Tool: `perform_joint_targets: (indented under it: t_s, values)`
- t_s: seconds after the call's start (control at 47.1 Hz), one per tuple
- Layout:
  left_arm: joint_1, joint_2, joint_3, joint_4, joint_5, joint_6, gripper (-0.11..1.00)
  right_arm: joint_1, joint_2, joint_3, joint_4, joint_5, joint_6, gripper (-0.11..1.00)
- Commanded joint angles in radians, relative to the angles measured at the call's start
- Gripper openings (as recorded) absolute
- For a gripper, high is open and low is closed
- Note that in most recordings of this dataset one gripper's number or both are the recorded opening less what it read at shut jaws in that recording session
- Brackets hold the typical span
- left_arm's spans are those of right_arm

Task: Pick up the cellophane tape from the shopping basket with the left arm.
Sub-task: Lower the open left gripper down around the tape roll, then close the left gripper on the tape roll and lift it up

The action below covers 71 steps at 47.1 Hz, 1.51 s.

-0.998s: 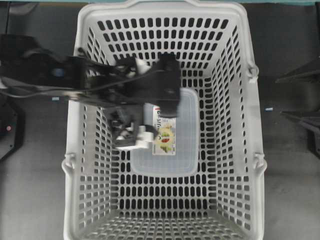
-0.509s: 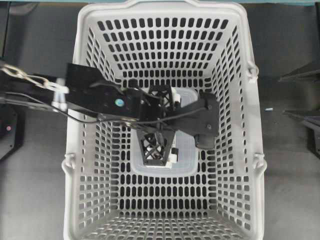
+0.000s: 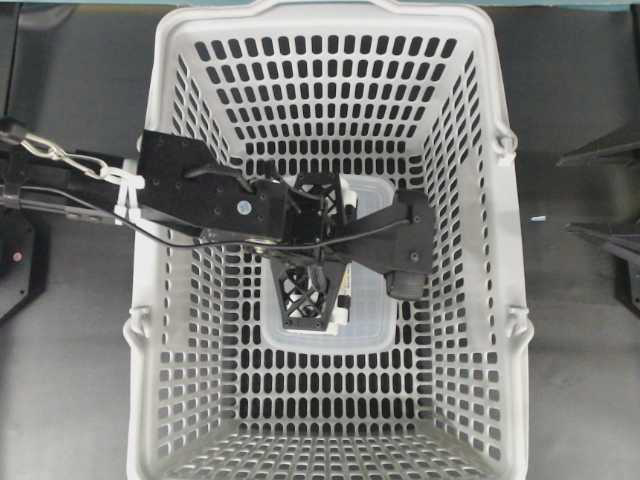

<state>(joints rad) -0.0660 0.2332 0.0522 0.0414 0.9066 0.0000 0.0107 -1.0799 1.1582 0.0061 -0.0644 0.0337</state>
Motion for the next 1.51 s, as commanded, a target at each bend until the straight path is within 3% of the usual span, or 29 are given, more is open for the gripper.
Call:
perform_joint_targets:
  t_s: [0.0,0.297,0.382,0.467,0.509,0.764,1.167,1.486]
  values:
    - [-0.003,-0.003,0.011,0.003,-0.008,-0.003,0.89,0.000,0.006,-0.014,0.003,-0.009,0.000,0.75]
    - [-0.003,-0.002,0.048,0.003,-0.020,0.006,0.85,0.002,0.006,-0.011,0.003,-0.009,0.000,0.75]
    - [-0.003,-0.002,0.043,0.003,-0.020,0.008,0.75,0.002,0.006,-0.009,0.005,-0.009,0.000,0.75]
    - [-0.006,-0.006,0.038,0.003,-0.021,0.009,0.55,0.002,0.006,-0.008,0.005,-0.009,0.000,0.75]
    - [-0.008,-0.006,0.034,0.003,-0.020,0.009,0.50,0.000,0.006,-0.008,0.003,-0.009,0.000,0.75]
    - [-0.020,-0.077,-0.043,0.003,0.026,0.009,0.50,0.002,0.006,-0.008,0.003,-0.009,0.000,0.75]
    - [-0.029,-0.109,-0.413,0.003,0.425,-0.009,0.50,0.002,0.006,-0.008,0.005,-0.009,0.002,0.75]
    - [-0.031,-0.101,-0.433,0.003,0.457,-0.009,0.50,0.000,0.006,-0.008,0.003,-0.009,0.002,0.75]
